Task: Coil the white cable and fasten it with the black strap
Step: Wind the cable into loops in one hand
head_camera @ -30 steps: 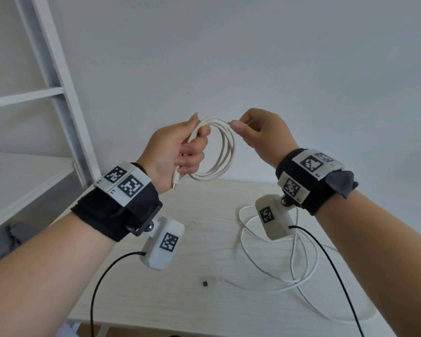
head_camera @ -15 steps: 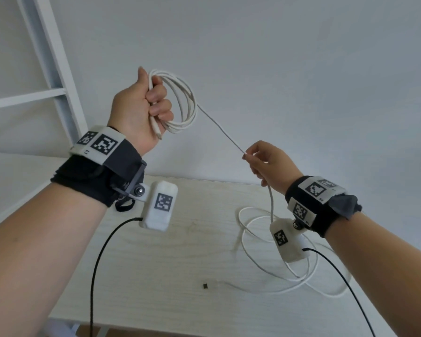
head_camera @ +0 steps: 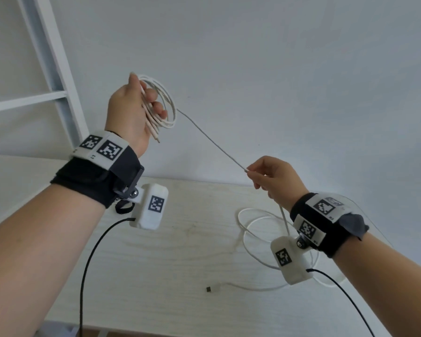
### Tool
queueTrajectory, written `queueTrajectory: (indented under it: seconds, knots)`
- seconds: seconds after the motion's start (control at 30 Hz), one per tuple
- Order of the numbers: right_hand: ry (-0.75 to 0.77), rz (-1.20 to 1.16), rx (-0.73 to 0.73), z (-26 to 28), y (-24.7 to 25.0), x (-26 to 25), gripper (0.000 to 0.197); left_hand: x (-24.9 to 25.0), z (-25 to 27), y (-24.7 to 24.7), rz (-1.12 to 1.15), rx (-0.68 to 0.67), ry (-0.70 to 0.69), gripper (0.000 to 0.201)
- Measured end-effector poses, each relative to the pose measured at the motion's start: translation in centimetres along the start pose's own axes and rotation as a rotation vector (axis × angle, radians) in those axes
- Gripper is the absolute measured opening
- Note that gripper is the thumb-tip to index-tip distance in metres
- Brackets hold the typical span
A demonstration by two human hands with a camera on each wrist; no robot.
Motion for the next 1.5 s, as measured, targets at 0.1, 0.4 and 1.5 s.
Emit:
queueTrajectory:
  seconds: [0.1, 0.4, 1.5]
  knots:
    - [0.126, 0.245, -0.03, 0.3, -0.8, -2.0, 0.007, -0.2, 0.5, -0.5, -0.114, -0.046, -0.045, 0.033]
    - [0.417, 0.588, -0.16, 1.7, -3.2, -7.9, 0.013, -2.2, 2.6, -2.1, -0.576, -0.264, -0.052, 0.026]
    - [0.373, 0.356, 0.04, -2.2, 0.4, -9.2, 0.013, -5.3, 8.5, -2.5, -0.44, -0.569, 0.267, 0.037]
Point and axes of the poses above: each hand's wrist, its own z-axis away from the middle knuckle, its own y-axis out of the back of the hand, x = y × z, the point moved 5 cm from there along -z, towards the middle knuckle, and after that the axes turned 4 degrees about -x, right-handed, at the moved point
